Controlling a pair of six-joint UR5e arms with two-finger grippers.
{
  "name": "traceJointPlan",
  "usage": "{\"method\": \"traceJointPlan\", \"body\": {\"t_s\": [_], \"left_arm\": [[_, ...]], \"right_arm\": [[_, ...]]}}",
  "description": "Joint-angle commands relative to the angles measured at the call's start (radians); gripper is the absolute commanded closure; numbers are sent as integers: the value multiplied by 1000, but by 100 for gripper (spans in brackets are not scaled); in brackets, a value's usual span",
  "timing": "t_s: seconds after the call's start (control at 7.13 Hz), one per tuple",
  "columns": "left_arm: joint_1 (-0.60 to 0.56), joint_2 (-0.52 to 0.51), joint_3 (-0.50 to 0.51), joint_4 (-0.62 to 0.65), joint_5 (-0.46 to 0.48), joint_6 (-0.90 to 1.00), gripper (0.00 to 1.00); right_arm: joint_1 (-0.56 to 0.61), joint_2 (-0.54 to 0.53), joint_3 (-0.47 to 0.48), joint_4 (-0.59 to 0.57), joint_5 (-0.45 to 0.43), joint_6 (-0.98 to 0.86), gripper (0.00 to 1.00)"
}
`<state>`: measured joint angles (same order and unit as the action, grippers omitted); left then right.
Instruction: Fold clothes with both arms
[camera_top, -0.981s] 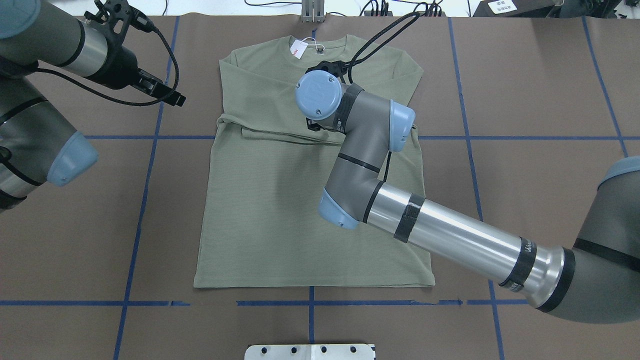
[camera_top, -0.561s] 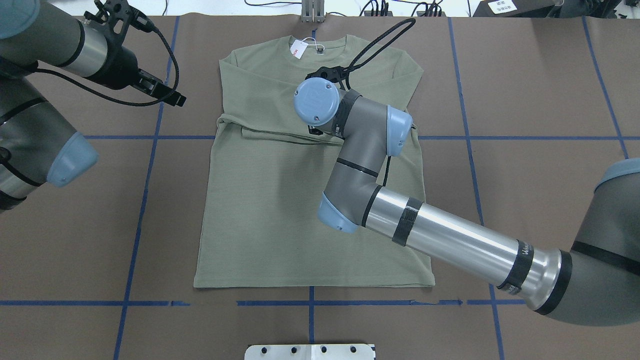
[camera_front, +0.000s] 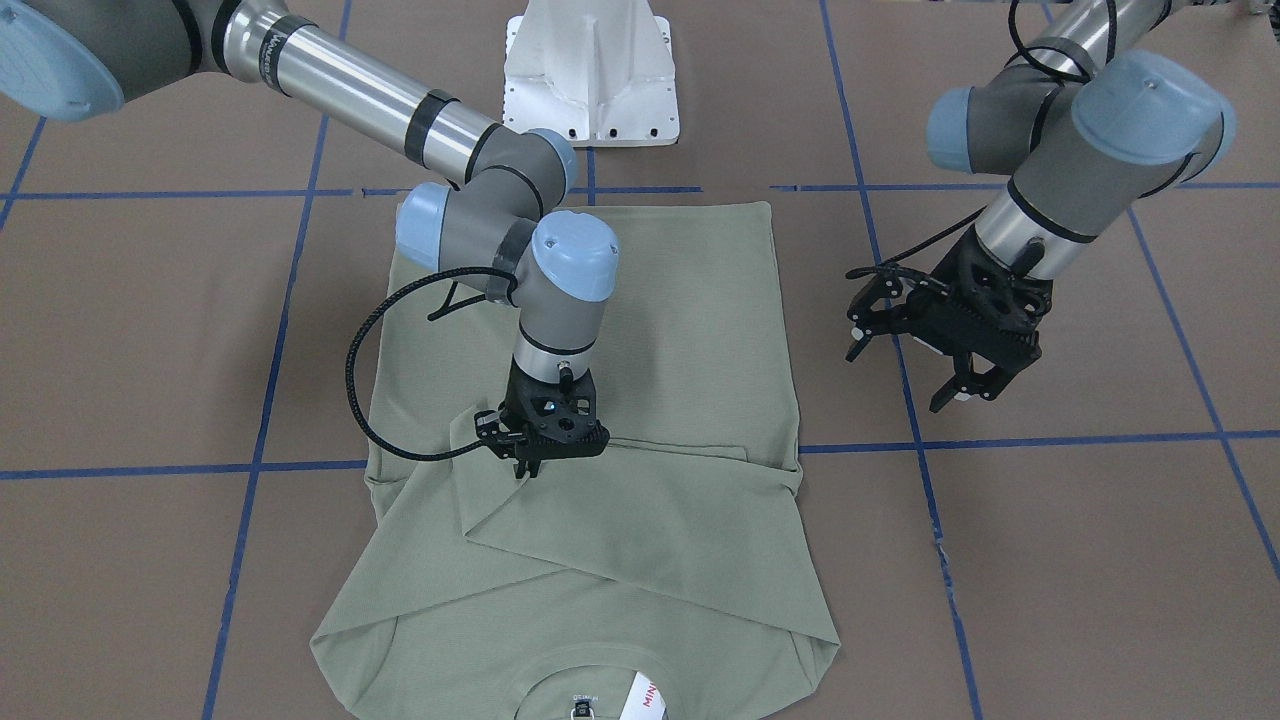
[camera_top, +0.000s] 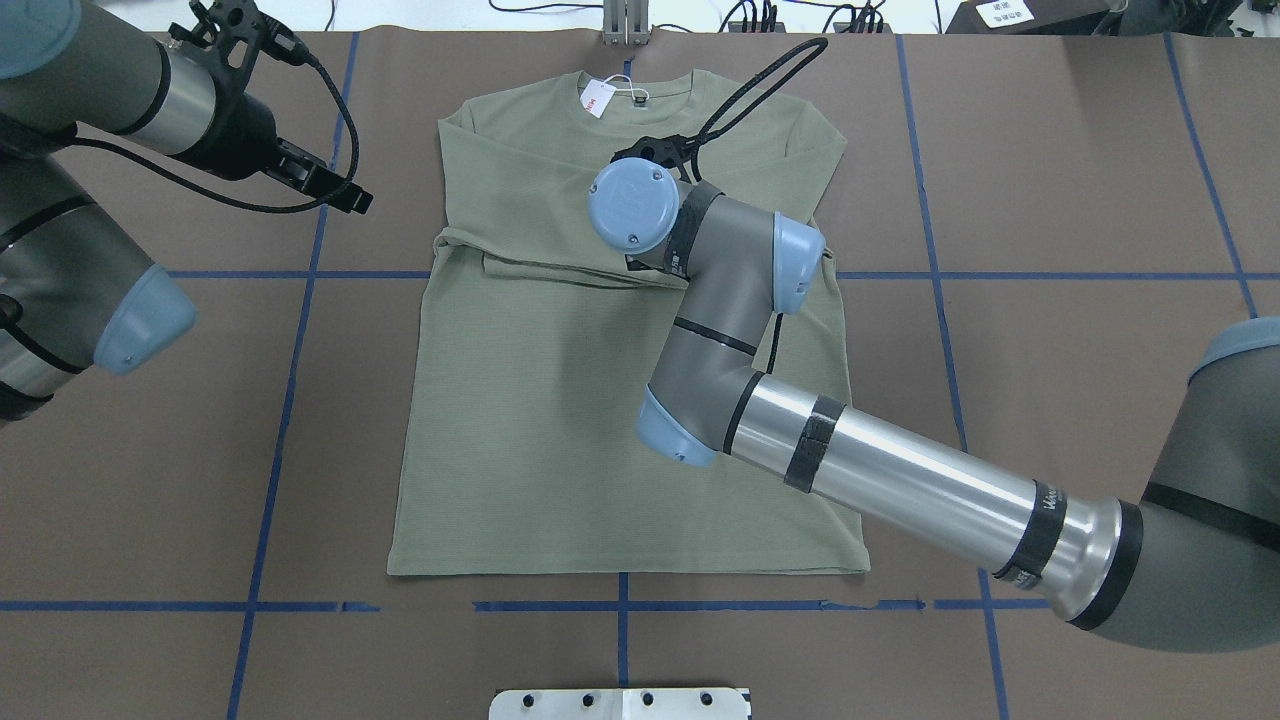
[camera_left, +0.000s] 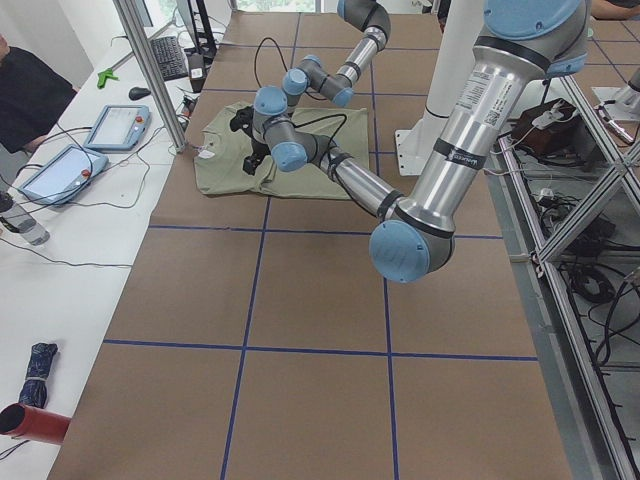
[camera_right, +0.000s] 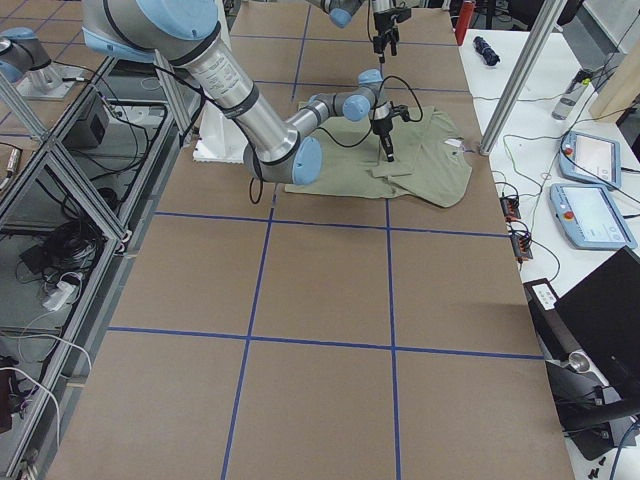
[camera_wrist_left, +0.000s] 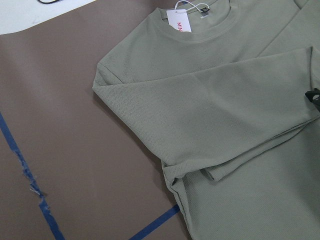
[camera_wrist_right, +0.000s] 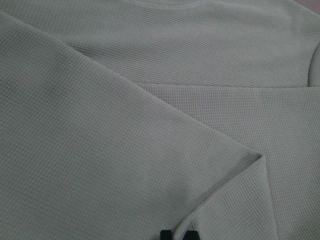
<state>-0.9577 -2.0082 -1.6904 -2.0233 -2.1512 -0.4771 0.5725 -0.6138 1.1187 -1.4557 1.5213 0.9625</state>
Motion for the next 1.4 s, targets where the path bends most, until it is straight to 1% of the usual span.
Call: {"method": "traceJointPlan", "body": {"t_s": [0.0, 0.28, 0.42, 0.7, 0.98, 1.26], "left_arm": [[1, 0, 0, 0, 1, 0, 0], [4, -1, 0, 0, 1, -21, 0], [2, -1, -2, 0, 1, -28, 0], [7, -1, -15, 0, 1, -69, 0], [7, -1, -14, 0, 1, -69, 0], [8, -1, -15, 0, 1, -69, 0]], "right_arm": [[3, 0, 3, -2, -3, -16, 100], [45, -16, 48, -20, 13, -103, 100], [76, -24, 62, -50, 14, -172, 100], [118, -122, 130, -45, 14, -276, 100], [125, -161, 145, -35, 13, -317, 100], [122, -216, 212, -35, 11, -317, 100]]}}
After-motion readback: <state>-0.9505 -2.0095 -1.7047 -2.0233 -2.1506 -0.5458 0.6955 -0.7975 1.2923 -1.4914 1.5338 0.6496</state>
